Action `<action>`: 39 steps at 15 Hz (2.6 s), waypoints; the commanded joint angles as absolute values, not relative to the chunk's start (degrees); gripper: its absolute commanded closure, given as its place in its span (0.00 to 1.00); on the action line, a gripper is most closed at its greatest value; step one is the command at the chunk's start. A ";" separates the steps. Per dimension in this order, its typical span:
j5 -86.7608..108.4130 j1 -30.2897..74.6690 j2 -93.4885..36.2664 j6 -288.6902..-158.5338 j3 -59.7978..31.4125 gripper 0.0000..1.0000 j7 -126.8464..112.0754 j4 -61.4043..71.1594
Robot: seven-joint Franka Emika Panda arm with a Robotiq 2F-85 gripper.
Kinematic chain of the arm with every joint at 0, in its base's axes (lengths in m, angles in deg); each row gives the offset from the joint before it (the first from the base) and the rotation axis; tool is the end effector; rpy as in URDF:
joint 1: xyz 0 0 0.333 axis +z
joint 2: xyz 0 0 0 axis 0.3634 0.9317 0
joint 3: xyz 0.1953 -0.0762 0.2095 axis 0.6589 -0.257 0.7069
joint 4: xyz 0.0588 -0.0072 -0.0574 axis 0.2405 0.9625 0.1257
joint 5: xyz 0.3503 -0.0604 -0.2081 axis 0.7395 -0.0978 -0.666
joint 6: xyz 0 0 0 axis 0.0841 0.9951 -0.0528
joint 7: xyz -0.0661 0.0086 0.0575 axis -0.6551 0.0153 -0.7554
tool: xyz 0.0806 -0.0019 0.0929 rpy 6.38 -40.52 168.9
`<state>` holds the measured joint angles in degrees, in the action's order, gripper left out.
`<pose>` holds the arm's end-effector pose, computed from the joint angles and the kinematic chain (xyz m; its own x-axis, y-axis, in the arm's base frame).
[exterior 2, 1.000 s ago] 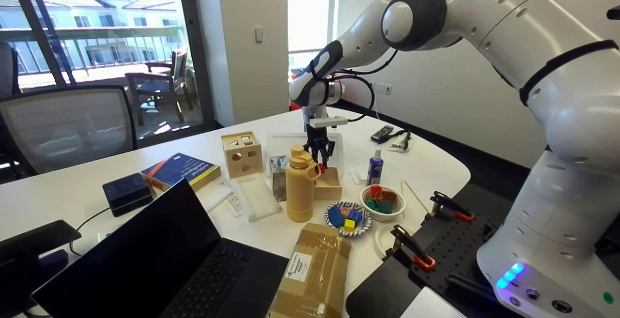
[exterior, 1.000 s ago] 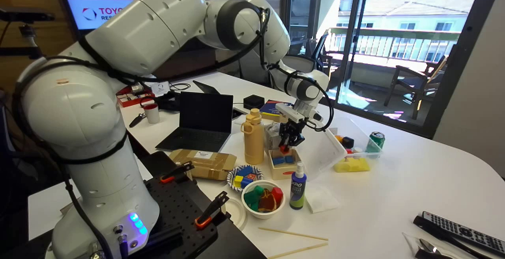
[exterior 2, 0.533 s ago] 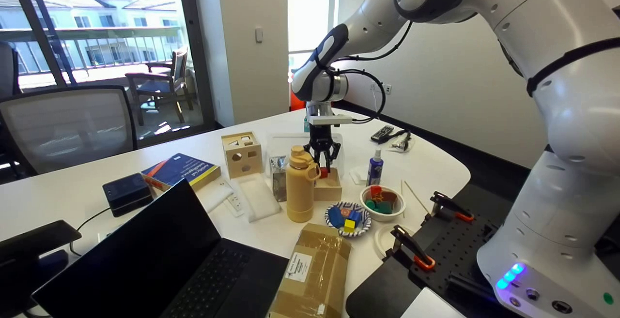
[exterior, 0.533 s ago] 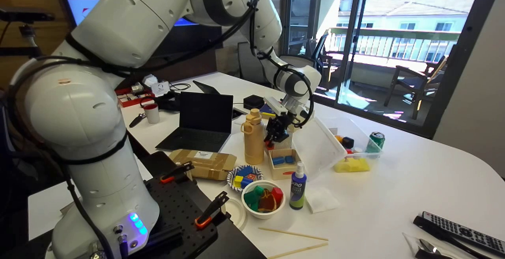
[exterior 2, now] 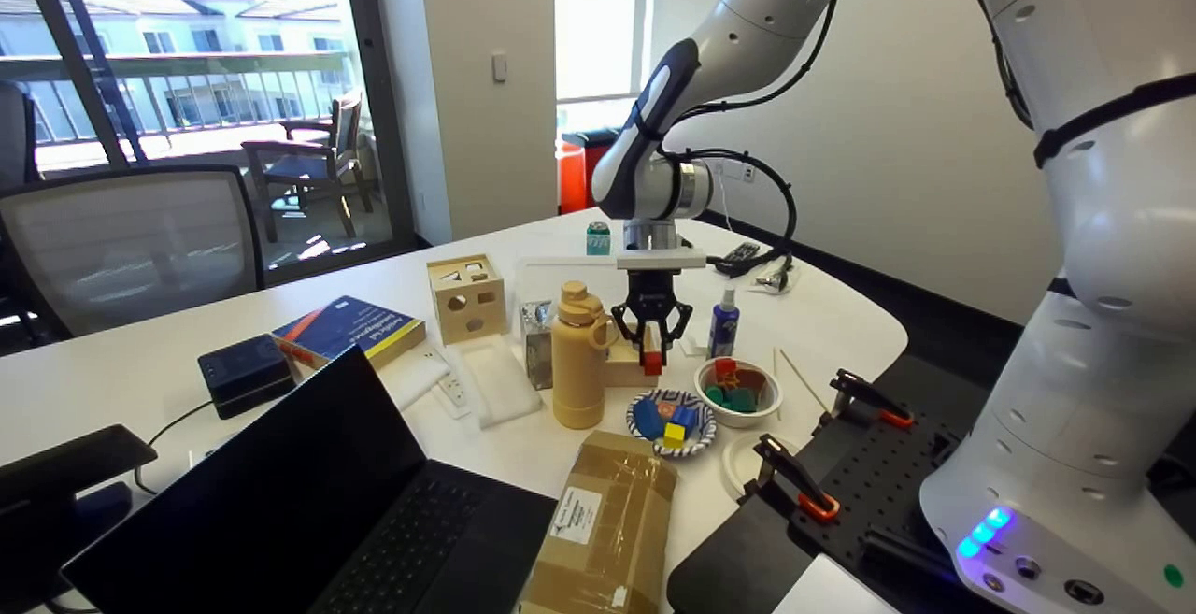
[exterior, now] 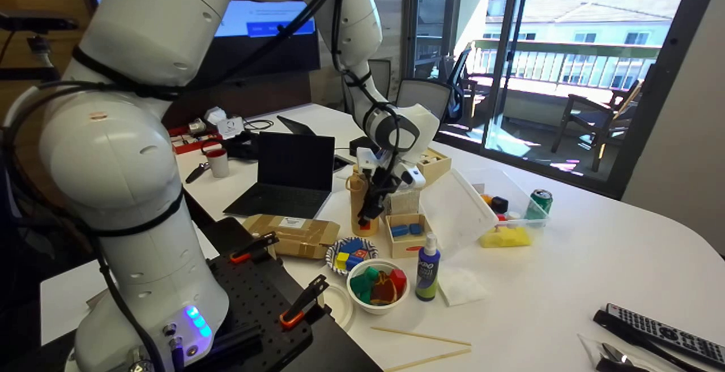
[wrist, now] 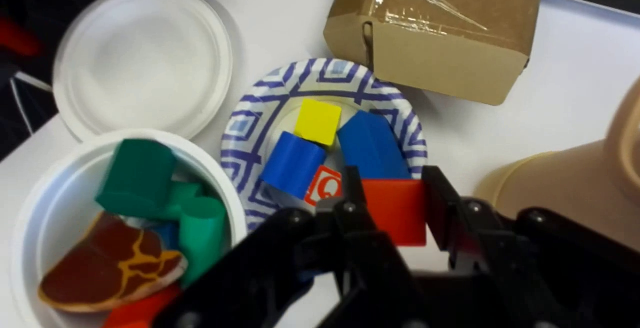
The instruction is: Move the orange cube to the plate in front of the wooden object
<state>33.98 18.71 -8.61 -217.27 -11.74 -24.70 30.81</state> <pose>0.5142 -0.0242 0.0441 0.6426 -0.6003 -0.4762 -0.6622 -0.7477 0.0489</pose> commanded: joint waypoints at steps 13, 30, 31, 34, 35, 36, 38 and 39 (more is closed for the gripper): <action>36.13 21.61 -11.40 -233.99 -13.64 0.92 -33.13 45.18; 37.38 20.51 -11.07 -240.68 -12.65 0.00 -31.03 45.12; 37.26 20.42 -11.91 -240.23 -12.77 0.00 -30.92 45.42; 35.91 21.28 -14.91 -238.57 -14.61 0.00 -32.26 46.08; 35.48 21.45 -15.83 -238.17 -15.16 0.00 -32.54 46.16; 34.99 21.63 -16.89 -237.85 -15.73 0.00 -32.79 46.31; 34.03 21.96 -18.80 -237.37 -16.70 0.00 -33.18 46.48; 33.55 21.93 -19.51 -237.21 -17.01 0.00 -33.19 46.35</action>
